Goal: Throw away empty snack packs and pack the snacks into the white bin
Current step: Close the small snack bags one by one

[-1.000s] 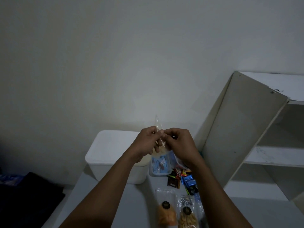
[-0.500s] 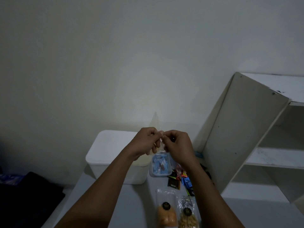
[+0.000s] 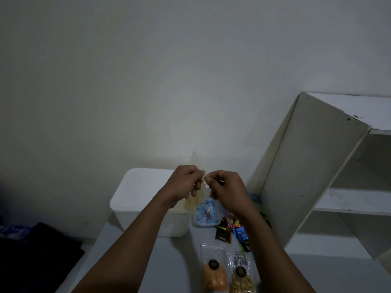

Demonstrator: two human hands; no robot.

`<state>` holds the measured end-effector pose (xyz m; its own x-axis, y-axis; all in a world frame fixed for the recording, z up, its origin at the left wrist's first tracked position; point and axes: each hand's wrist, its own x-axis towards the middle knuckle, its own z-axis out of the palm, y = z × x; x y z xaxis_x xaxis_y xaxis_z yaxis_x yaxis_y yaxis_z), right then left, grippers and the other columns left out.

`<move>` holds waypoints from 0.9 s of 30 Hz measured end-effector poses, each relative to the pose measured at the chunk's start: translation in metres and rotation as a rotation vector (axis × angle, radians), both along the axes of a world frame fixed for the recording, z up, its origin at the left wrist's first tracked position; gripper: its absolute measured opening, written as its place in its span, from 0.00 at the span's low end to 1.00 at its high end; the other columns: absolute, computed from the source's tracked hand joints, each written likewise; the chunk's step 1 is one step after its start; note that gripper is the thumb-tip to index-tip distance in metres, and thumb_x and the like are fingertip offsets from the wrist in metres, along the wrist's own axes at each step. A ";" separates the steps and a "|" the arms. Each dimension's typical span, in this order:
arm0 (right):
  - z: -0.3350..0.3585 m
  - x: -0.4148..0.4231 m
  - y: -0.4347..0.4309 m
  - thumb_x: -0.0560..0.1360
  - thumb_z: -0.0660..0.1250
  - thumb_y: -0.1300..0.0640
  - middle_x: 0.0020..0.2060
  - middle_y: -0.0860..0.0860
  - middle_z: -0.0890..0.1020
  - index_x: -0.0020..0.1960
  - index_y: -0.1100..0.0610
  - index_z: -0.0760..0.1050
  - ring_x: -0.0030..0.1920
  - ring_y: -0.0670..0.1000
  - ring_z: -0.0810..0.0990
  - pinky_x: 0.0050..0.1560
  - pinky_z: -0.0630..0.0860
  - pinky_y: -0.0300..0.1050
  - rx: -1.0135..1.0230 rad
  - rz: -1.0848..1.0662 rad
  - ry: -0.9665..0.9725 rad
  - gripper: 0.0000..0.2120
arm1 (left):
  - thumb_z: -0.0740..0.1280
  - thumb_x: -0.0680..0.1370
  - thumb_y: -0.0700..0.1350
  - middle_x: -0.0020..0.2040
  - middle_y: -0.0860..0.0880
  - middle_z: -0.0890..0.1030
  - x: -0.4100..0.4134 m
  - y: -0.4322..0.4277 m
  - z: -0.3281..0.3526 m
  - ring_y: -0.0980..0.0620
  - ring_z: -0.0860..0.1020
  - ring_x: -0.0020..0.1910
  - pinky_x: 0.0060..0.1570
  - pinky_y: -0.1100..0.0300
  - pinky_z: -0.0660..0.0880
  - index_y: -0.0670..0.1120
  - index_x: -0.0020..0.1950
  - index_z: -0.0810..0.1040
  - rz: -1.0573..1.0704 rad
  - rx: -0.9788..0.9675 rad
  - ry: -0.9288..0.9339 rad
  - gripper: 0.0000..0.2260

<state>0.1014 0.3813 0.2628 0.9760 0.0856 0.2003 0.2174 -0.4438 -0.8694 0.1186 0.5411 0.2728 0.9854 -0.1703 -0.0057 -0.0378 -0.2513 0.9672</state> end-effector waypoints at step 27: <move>-0.156 -0.022 -0.103 0.78 0.66 0.41 0.53 0.54 0.84 0.60 0.54 0.78 0.53 0.57 0.84 0.54 0.82 0.62 0.540 -0.337 0.705 0.19 | 0.70 0.77 0.46 0.48 0.42 0.84 -0.010 -0.061 -0.183 0.47 0.79 0.47 0.46 0.56 0.72 0.37 0.50 0.81 0.122 -0.104 0.482 0.11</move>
<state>0.0794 0.2781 0.1069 0.8439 -0.1543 -0.5139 -0.5017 0.1127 -0.8577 0.1091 0.4797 0.0901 0.8876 -0.0780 -0.4539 0.4427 -0.1273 0.8876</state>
